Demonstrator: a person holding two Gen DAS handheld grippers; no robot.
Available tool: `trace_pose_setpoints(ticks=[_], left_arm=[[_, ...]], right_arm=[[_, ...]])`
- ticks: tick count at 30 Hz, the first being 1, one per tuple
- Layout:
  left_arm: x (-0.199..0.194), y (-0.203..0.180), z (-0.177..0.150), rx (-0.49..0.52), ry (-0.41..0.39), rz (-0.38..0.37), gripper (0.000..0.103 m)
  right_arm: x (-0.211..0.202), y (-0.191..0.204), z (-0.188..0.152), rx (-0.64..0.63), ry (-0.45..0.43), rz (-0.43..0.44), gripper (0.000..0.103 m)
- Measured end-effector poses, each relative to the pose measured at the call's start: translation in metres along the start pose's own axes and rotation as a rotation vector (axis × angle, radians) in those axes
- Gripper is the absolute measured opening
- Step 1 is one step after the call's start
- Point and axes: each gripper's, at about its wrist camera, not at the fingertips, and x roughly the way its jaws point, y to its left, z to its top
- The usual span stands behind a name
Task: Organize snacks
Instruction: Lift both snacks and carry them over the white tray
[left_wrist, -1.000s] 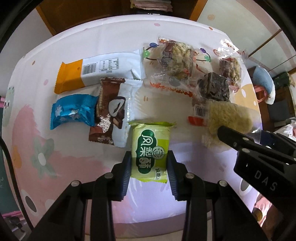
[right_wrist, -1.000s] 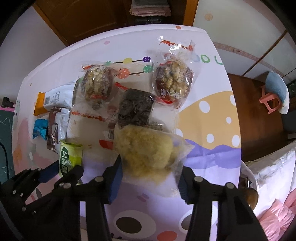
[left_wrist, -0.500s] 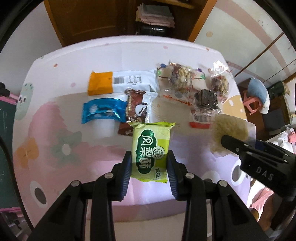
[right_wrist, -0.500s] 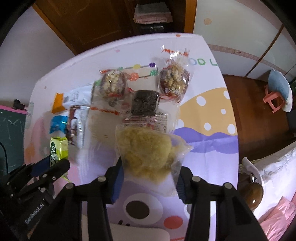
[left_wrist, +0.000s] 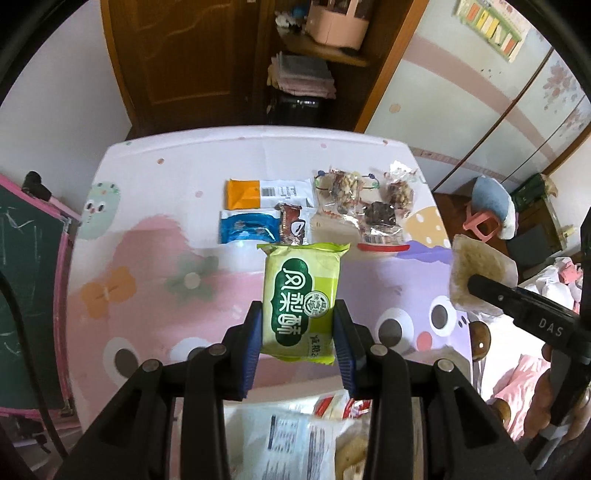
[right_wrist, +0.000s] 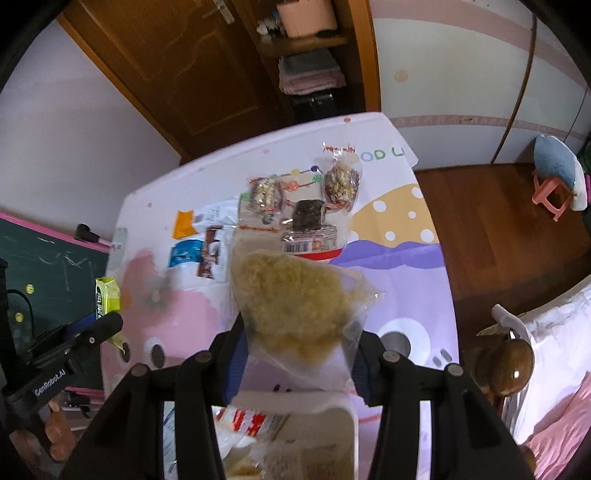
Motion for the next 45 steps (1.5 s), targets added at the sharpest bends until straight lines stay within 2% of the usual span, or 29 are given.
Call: trace_pose_setpoints(ticks=[10, 20, 26, 33, 45], left_arm=[[-0.059, 0.005, -0.041, 0.027, -0.051, -0.023, 0.035], [-0.095, 0.005, -0.084, 0.058, -0.065, -0.046, 0.035], [-0.101, -0.001, -0.104, 0.087, -0.041, -0.071, 0.035], [-0.098, -0.014, -0.121, 0.125, -0.003, -0.098, 0.035], [-0.063, -0.035, -0.143, 0.173, 0.123, -0.148, 0.035]], right_arm=[[-0.061, 0.013, -0.047, -0.013, -0.078, 0.020, 0.048], [-0.097, 0.026, -0.096, -0.050, -0.098, 0.023, 0.048], [-0.105, 0.034, -0.126, -0.067, -0.080, 0.017, 0.048], [-0.095, 0.036, -0.162, -0.051, -0.012, 0.023, 0.048], [-0.072, 0.034, -0.208, -0.005, 0.106, 0.025, 0.048]])
